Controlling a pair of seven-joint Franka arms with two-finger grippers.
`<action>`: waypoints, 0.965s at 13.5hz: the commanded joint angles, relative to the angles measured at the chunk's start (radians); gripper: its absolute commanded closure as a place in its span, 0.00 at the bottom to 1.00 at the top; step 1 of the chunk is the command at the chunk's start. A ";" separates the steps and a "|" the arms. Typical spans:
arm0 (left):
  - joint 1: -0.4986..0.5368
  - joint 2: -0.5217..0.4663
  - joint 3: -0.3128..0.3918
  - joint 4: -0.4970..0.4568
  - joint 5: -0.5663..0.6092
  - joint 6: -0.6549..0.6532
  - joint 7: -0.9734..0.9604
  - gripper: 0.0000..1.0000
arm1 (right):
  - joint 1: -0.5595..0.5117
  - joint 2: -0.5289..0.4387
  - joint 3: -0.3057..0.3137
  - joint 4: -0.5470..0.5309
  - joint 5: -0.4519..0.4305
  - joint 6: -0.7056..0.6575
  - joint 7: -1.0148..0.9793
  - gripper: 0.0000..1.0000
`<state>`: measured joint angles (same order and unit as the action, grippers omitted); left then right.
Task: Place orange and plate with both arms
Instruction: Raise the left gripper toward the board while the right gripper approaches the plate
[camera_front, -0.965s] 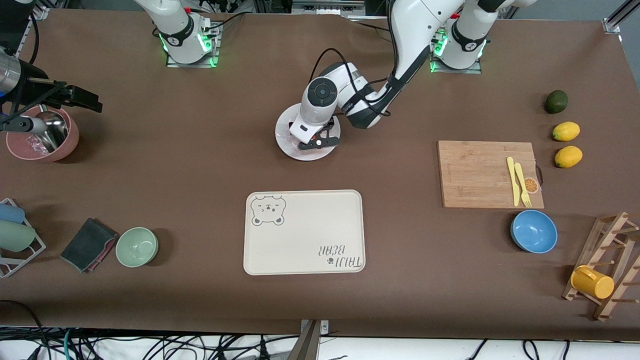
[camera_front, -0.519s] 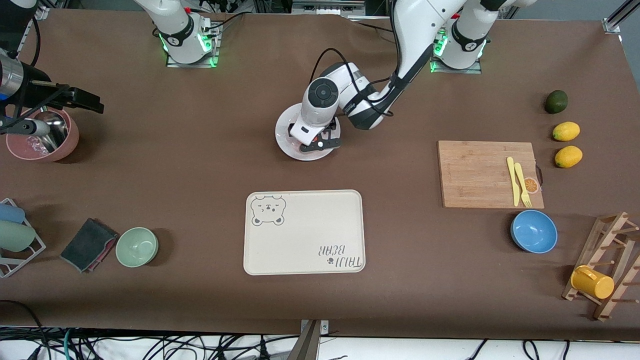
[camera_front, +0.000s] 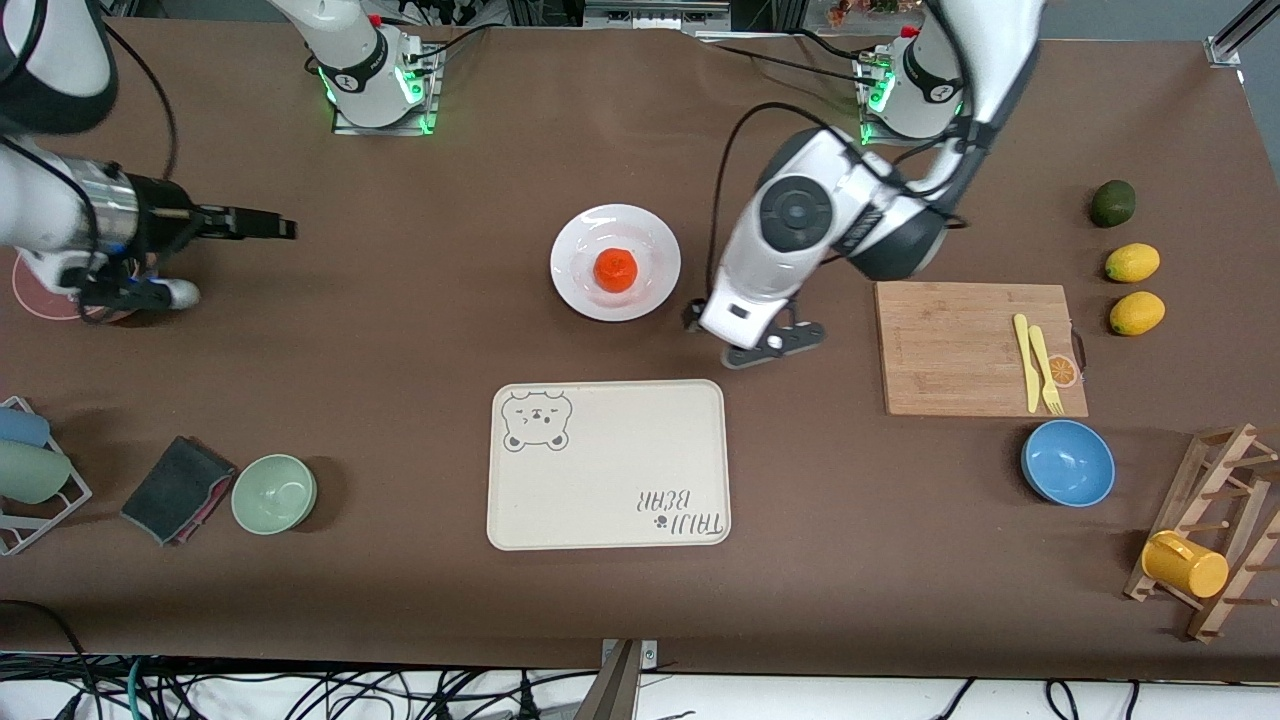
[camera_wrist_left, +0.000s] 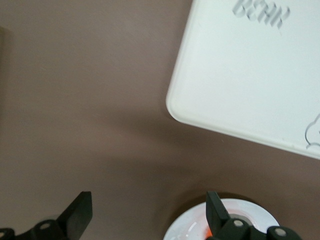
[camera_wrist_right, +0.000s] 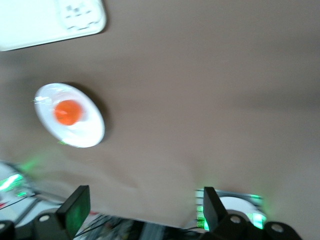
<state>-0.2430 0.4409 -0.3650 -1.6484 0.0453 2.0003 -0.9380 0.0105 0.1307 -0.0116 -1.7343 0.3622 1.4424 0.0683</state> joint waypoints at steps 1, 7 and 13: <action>0.103 -0.085 -0.012 -0.024 0.021 -0.063 0.089 0.00 | -0.004 -0.019 0.001 -0.157 0.168 0.088 -0.079 0.00; 0.263 -0.200 0.008 -0.019 0.021 -0.196 0.221 0.00 | -0.003 0.010 0.004 -0.453 0.457 0.291 -0.506 0.00; 0.298 -0.353 0.191 -0.025 -0.017 -0.317 0.565 0.00 | 0.003 0.272 0.005 -0.521 0.766 0.316 -0.993 0.00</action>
<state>0.0520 0.1543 -0.2167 -1.6485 0.0462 1.7259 -0.4699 0.0130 0.3184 -0.0111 -2.2640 1.0473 1.7529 -0.8148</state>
